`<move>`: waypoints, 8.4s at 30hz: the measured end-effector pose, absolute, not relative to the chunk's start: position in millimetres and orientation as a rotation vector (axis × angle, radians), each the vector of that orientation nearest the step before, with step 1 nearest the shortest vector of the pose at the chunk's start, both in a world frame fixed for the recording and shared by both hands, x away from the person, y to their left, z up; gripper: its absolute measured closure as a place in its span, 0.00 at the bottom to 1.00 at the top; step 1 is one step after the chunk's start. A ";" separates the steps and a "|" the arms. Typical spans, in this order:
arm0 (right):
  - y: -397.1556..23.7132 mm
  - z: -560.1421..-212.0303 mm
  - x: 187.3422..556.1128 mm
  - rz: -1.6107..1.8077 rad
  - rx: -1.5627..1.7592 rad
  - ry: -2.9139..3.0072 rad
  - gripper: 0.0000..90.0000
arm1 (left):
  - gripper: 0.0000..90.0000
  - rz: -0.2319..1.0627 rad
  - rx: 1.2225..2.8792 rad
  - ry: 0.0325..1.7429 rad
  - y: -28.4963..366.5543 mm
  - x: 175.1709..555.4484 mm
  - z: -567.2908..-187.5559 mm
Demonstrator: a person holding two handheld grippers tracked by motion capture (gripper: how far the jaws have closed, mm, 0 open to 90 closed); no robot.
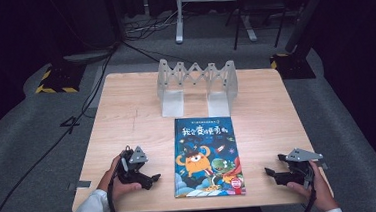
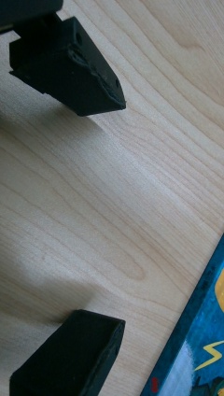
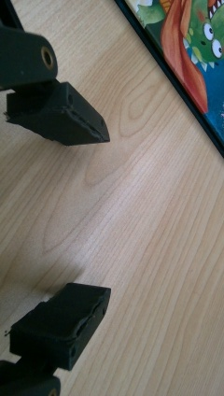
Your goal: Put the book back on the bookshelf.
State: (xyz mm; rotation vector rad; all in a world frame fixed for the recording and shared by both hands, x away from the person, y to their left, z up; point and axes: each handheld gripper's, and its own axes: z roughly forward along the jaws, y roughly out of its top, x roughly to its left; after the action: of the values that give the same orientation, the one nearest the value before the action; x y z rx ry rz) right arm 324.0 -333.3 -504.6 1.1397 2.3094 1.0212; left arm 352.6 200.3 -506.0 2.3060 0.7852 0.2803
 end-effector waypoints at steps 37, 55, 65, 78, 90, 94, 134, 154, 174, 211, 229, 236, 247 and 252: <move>-252.0 -474.4 291.9 0.674 0.837 2.802 0.53 | 0.01 0.273 2.312 0.761 194.6 348.4 -506.0; -208.9 -465.1 297.4 0.410 0.705 3.005 0.51 | 0.01 0.275 2.311 0.766 194.4 347.9 -506.0; -191.9 -461.4 306.7 0.187 0.664 3.044 0.67 | 0.01 0.264 2.318 0.743 189.3 345.0 -506.0; -195.7 -462.1 300.4 0.317 0.727 2.988 0.78 | 0.01 0.264 2.318 0.740 189.0 345.3 -506.0; -209.3 -471.6 305.4 0.788 0.771 2.975 0.55 | 0.01 0.248 2.329 0.704 180.2 343.5 -505.9; -208.2 -471.5 309.0 0.931 0.754 2.975 0.54 | 0.01 0.244 2.330 0.691 177.8 342.9 -506.1; -194.3 -463.8 299.3 0.439 0.678 3.065 0.62 | 0.34 0.201 2.300 0.550 168.3 330.6 -503.9; -204.5 -466.7 297.0 0.581 0.818 2.976 0.83 | 0.35 0.201 2.298 0.550 168.2 330.0 -503.8; -227.4 -456.6 326.0 1.237 0.898 2.930 0.43 | 0.35 0.199 2.296 0.549 168.3 330.1 -503.9; -200.8 -467.0 421.6 1.503 0.990 2.752 0.38 | 0.19 0.226 2.312 0.603 169.4 336.2 -504.5; -199.1 -452.4 409.9 1.605 0.791 2.666 0.52 | 0.17 0.245 2.314 0.669 171.8 344.6 -503.3; -197.6 -447.1 402.7 1.600 0.722 2.648 0.52 | 0.18 0.231 2.302 0.717 173.1 350.6 -502.0; -193.7 -437.4 386.6 1.590 0.584 2.599 0.52 | 0.18 0.098 2.254 0.733 168.0 363.3 -495.5; -193.3 -434.9 382.5 1.593 0.536 2.575 0.52 | 0.18 0.001 2.210 0.704 162.0 371.6 -487.6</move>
State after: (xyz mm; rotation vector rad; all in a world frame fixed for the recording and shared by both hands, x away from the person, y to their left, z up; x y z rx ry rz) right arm 382.5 -193.3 -434.9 0.5359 2.5749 1.5927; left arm 371.6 162.0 -487.6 2.2096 0.7037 0.0006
